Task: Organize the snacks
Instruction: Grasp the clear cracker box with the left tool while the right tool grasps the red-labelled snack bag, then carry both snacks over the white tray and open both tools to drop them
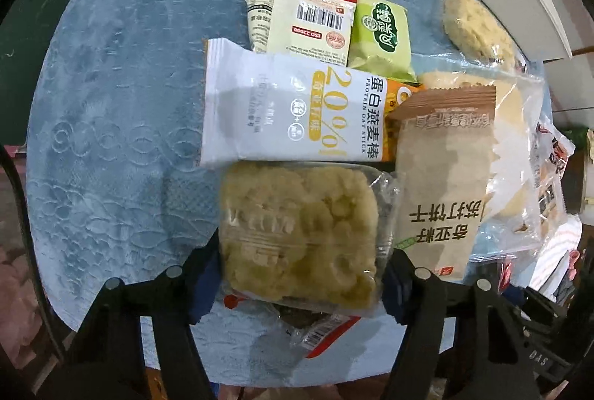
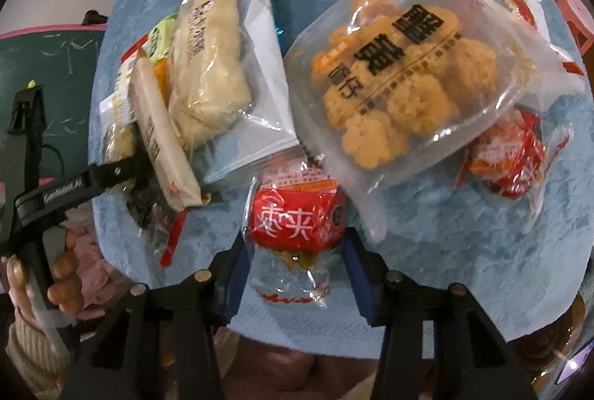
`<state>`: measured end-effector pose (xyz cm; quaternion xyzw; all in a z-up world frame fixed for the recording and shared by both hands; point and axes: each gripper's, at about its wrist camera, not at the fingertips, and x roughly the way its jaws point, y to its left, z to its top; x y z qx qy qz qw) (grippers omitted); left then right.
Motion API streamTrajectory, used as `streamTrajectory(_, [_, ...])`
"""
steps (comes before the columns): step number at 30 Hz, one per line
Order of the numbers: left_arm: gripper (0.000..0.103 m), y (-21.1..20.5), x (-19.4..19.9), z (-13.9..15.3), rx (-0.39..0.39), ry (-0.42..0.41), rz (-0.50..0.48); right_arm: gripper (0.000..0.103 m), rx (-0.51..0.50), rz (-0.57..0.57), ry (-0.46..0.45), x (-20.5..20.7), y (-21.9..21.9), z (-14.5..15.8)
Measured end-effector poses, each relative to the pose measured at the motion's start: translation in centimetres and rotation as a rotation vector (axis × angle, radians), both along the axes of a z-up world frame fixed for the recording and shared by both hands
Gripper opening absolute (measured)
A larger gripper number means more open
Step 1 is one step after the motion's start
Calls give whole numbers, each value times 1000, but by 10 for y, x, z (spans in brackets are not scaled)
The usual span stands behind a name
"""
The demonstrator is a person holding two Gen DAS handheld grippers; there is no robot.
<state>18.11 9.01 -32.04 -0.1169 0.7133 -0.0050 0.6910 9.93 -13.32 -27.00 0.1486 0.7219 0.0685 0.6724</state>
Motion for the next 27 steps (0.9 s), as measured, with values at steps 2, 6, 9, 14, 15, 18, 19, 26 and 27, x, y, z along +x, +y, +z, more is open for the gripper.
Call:
streamTrajectory(2, [69, 3, -3, 4, -3, -2, 6, 48, 24, 19, 4, -5, 1, 6])
streamTrajectory(6, [69, 11, -15, 21, -14, -21, 9, 48, 58, 62, -13, -13, 5, 22])
streamTrajectory(9, [69, 9, -16, 48, -13, -65, -7, 48, 67, 76, -54, -18, 3, 42])
streamTrajectory(14, [69, 15, -7, 99, -13, -176, -48, 48, 56, 46, -159, -15, -11, 87])
streamTrajectory(15, [69, 12, -1, 111, -16, -206, -58, 48, 61, 34, -181, -13, -15, 95])
streamTrajectory(18, [69, -4, 13, 151, -23, -284, -91, 48, 54, 0, -270, -4, -23, 131])
streamTrajectory(19, [69, -12, 10, 163, -28, -308, -104, 48, 52, -7, -295, 1, -27, 142])
streamTrajectory(26, [69, -46, 39, 239, -47, -451, -207, 48, 16, 18, -488, 42, -30, 216])
streamTrajectory(27, [69, -51, 55, 247, -44, -474, -229, 48, -7, 27, -519, 55, -29, 228])
